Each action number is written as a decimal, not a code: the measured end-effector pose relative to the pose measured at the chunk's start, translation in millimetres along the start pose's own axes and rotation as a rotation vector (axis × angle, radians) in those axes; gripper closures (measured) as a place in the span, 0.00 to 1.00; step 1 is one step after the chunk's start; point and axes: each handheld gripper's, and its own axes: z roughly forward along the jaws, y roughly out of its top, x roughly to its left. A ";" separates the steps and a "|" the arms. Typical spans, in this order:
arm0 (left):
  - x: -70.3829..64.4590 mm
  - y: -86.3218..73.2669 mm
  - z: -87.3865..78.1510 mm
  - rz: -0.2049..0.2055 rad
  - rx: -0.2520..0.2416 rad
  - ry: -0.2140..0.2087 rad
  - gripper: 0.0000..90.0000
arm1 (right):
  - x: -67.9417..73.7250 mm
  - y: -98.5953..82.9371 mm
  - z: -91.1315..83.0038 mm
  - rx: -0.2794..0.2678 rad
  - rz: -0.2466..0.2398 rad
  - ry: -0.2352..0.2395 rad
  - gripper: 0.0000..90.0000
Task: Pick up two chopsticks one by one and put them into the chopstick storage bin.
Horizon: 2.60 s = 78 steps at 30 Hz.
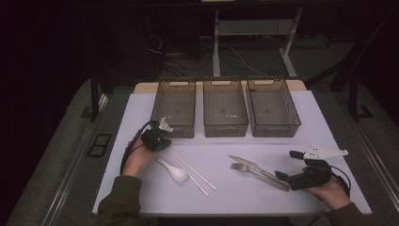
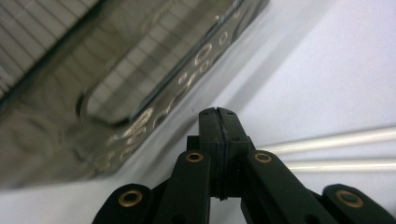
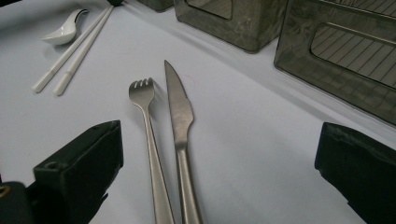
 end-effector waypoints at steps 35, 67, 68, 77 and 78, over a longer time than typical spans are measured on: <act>-87.2 36.4 -29.0 0.386 -0.099 -0.447 0.90 | 0.3 1.1 -0.4 -0.005 -0.001 0.001 0.01; -135.6 44.7 5.8 0.498 -0.041 -0.496 0.98 | 1.0 1.5 -0.7 -0.007 -0.003 -0.005 0.01; -135.1 46.6 7.1 0.501 -0.047 -0.488 0.98 | 0.9 1.5 -0.5 -0.006 -0.004 -0.004 0.01; -132.5 59.0 16.9 0.499 -0.082 -0.457 0.98 | 0.7 1.2 -0.2 -0.003 -0.002 -0.002 0.01; -131.9 59.3 17.3 0.500 -0.082 -0.461 0.98 | 0.7 1.2 -0.4 -0.004 -0.002 -0.002 0.01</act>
